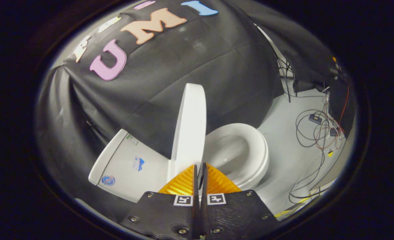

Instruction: Open the toilet lid.

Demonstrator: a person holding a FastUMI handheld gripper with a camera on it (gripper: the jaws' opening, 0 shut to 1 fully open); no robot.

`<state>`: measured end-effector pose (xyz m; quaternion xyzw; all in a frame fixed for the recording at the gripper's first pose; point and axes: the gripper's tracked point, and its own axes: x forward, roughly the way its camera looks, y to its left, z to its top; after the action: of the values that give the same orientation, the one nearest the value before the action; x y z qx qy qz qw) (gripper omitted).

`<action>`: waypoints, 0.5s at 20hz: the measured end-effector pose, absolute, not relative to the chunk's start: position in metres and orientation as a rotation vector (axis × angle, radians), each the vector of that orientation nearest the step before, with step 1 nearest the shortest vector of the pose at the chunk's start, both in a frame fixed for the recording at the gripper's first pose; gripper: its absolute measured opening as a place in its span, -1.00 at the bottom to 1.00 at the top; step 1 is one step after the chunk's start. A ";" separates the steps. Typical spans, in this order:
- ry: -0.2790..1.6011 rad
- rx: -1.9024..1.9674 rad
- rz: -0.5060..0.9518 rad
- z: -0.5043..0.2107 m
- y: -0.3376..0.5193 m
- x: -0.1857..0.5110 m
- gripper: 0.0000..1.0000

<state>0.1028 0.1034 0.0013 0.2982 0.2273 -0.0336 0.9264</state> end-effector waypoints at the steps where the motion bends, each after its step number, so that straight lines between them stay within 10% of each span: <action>1: 0.460 0.601 -0.063 0.004 0.108 0.103 -0.97; 10: 0.416 0.482 -0.024 0.032 0.143 0.109 -0.97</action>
<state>0.1093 0.1425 0.0318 0.2367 0.2044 -0.0117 0.9498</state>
